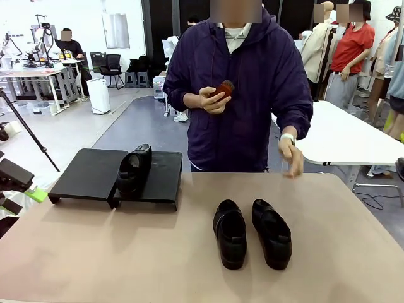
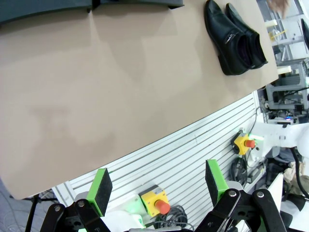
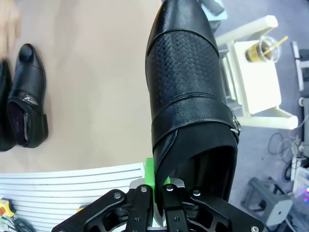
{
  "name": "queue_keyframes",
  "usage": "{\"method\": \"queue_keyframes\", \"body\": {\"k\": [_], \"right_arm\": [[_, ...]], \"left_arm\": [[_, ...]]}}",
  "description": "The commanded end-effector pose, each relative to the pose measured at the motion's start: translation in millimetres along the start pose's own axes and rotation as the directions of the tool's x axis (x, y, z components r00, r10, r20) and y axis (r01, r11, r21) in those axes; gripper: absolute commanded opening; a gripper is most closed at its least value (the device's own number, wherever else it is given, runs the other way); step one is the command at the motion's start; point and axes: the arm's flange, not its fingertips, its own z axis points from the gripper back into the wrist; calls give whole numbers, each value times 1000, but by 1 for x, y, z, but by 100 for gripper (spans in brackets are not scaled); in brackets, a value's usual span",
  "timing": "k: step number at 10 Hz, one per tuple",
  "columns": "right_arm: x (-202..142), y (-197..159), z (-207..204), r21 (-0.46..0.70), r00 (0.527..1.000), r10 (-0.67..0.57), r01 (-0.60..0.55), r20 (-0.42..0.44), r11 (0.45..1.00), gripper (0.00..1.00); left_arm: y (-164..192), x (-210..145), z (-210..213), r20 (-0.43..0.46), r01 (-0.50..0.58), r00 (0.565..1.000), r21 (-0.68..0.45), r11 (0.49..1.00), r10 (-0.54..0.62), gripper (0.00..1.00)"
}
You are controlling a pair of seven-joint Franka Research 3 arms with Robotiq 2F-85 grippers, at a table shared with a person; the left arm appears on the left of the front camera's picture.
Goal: Organize the shoes by placing them on the stand.
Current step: Pick up one Shoe and place it in the middle of the table.
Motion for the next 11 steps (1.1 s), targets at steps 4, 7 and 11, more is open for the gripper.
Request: {"method": "queue_keyframes", "body": {"k": [4,7,11], "right_arm": [[3,127,58,51,995,-50,45,87,998,0],[23,256,88,250,987,26,-65,156,966,0],[37,431,49,345,989,146,-147,30,927,0]], "left_arm": [[-1,-2,-1,4,-4,1000,-19,1000,4,100],[-1,-2,-1,4,-4,1000,-19,1000,4,100],[-1,-2,-1,4,-4,1000,-19,1000,4,100]]}}
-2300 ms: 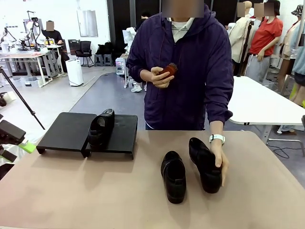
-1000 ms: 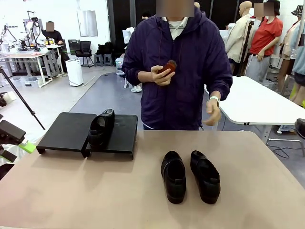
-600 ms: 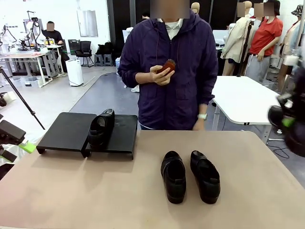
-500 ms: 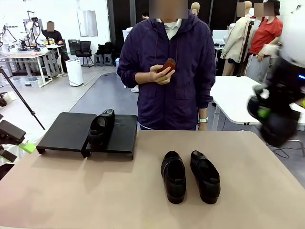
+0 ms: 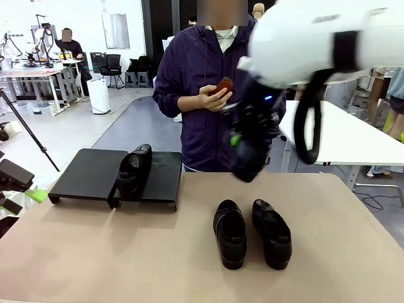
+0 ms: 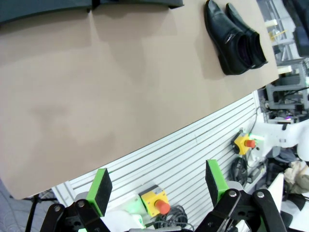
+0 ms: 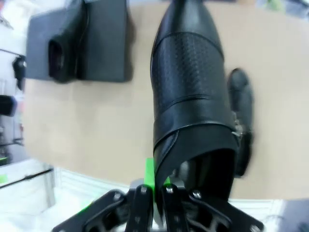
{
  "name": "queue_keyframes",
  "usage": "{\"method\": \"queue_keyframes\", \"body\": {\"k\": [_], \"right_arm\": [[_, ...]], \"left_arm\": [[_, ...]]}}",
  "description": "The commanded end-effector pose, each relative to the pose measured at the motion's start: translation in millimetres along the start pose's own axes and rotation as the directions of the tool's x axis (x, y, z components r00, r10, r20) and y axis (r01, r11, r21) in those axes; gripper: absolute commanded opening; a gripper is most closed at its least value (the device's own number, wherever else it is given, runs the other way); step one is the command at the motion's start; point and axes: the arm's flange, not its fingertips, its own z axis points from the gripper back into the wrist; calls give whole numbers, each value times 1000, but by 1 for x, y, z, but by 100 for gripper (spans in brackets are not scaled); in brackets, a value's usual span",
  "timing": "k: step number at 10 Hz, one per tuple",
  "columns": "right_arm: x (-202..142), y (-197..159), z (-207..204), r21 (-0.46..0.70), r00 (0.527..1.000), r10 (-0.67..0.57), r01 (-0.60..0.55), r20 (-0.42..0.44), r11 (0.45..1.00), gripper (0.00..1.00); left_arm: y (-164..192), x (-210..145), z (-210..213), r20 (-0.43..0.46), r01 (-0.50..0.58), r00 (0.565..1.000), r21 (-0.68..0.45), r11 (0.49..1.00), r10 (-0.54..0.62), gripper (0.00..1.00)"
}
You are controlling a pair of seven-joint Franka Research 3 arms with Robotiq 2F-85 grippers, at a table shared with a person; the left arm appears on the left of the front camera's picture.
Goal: Organize the shoes by placing them on the stand.
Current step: Pick up one Shoe and place it in the middle of the table.
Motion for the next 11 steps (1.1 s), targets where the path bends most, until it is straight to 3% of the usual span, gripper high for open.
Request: {"method": "queue_keyframes", "body": {"k": [1,2,3,9,10,11], "right_arm": [[15,54,-44,13,992,27,-25,-127,1000,0],[5,75,-74,11,977,44,-42,-210,999,0],[0,77,-86,27,970,43,-37,-239,999,0],[-10,72,-106,49,969,58,-48,-241,998,0],[-27,86,-116,99,973,79,-59,-215,993,0],[-47,100,-127,58,982,46,-36,-185,998,0]], "left_arm": [[0,-2,-1,5,-5,1000,-19,1000,5,100],[0,-2,-1,5,-5,1000,-19,1000,5,100],[0,-2,-1,5,-5,1000,-19,1000,5,100],[0,-2,-1,5,-5,1000,-19,1000,5,100],[0,-2,-1,5,-5,1000,-19,1000,5,100],[0,-2,-1,5,-5,1000,-19,1000,5,100]]}}
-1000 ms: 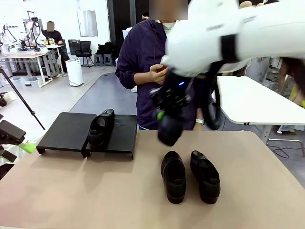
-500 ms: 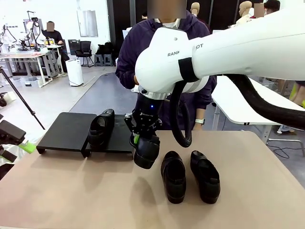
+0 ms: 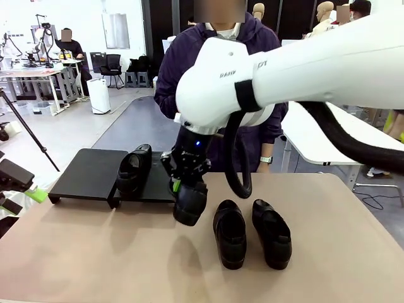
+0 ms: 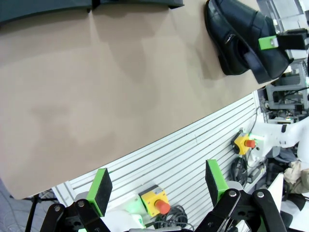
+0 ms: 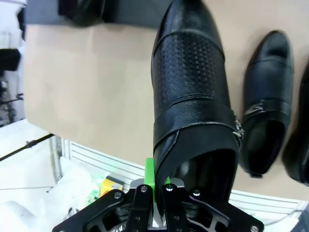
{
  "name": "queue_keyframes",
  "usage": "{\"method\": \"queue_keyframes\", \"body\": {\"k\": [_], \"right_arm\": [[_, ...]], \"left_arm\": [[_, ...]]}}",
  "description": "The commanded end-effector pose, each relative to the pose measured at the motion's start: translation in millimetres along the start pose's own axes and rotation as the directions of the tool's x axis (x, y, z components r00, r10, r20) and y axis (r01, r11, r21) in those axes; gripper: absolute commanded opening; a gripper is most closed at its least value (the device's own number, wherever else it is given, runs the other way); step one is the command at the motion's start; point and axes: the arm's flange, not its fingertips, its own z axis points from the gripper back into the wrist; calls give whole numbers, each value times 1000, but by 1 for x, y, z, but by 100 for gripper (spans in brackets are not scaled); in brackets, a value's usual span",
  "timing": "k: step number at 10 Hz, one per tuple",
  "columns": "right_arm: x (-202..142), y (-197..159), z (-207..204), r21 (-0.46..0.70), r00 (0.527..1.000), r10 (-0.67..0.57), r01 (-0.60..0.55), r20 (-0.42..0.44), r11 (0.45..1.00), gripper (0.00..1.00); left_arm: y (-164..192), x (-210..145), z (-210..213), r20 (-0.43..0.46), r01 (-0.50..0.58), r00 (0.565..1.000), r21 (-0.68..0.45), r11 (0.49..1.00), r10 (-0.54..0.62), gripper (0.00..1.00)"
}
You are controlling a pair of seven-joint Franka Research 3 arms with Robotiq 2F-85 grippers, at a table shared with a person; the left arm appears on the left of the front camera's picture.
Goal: Organize the shoes by placing them on the stand.
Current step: Pick up one Shoe and place it in the middle of the table.
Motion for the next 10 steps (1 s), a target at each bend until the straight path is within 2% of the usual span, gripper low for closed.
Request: {"method": "queue_keyframes", "body": {"k": [1,3,6,8,10], "right_arm": [[-30,25,-25,-17,998,-22,23,60,1000,0],[-50,39,-42,-112,996,-78,82,38,990,0],[-77,55,-71,-212,997,-71,76,34,974,0],[-68,48,-97,-213,1000,-13,14,5,977,0],[-60,43,-116,-227,999,-28,22,-24,974,0]], "left_arm": [[0,-2,-1,5,-5,1000,-20,1000,5,100],[0,-2,-1,5,-5,1000,-20,1000,5,100],[0,-2,-1,5,-5,1000,-20,1000,5,100],[0,-2,-1,5,-5,1000,-20,1000,5,100],[0,-2,-1,5,-5,1000,-20,1000,5,100]]}}
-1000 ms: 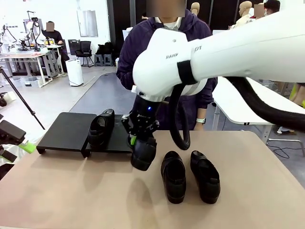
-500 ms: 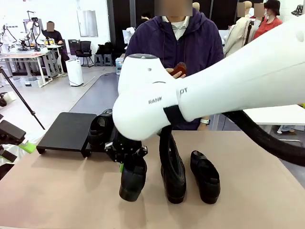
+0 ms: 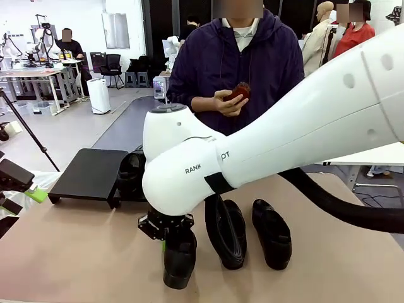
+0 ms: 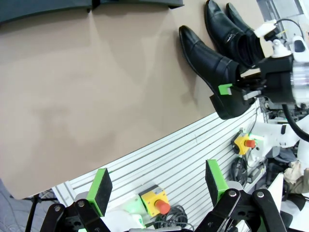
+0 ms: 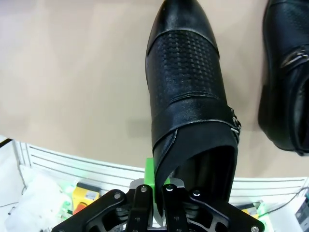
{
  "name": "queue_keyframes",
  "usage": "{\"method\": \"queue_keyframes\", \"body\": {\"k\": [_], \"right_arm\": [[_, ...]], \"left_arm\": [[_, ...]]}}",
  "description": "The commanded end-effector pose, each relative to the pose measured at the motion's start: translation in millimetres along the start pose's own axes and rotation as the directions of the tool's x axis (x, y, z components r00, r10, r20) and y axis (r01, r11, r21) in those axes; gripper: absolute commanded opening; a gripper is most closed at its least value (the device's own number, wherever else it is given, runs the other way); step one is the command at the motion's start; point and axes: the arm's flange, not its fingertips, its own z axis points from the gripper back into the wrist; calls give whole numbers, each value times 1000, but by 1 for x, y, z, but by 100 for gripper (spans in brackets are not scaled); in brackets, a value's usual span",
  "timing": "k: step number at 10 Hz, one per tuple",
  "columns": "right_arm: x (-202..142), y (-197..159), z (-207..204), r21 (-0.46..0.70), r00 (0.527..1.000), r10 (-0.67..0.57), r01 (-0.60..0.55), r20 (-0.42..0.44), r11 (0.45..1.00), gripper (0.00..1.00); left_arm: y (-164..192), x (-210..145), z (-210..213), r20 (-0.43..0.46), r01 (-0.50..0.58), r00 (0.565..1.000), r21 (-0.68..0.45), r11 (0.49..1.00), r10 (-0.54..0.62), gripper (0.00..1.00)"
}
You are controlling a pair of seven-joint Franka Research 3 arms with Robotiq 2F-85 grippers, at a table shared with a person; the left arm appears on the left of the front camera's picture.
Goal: Organize the shoes by placing them on the stand.
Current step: Pick up one Shoe and place it in the middle of the table.
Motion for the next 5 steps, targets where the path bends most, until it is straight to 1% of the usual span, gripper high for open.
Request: {"method": "queue_keyframes", "body": {"k": [1,3,5], "right_arm": [[13,7,-2,-22,1000,-2,2,13,1000,0],[15,11,-11,-13,999,43,-43,18,999,0],[19,11,-21,17,997,70,-70,-37,997,0]], "left_arm": [[0,-2,-1,5,-5,1000,-20,1000,5,100],[0,-2,-1,5,-5,1000,-20,1000,5,100],[0,-2,-1,5,-5,1000,-20,1000,5,100]]}}
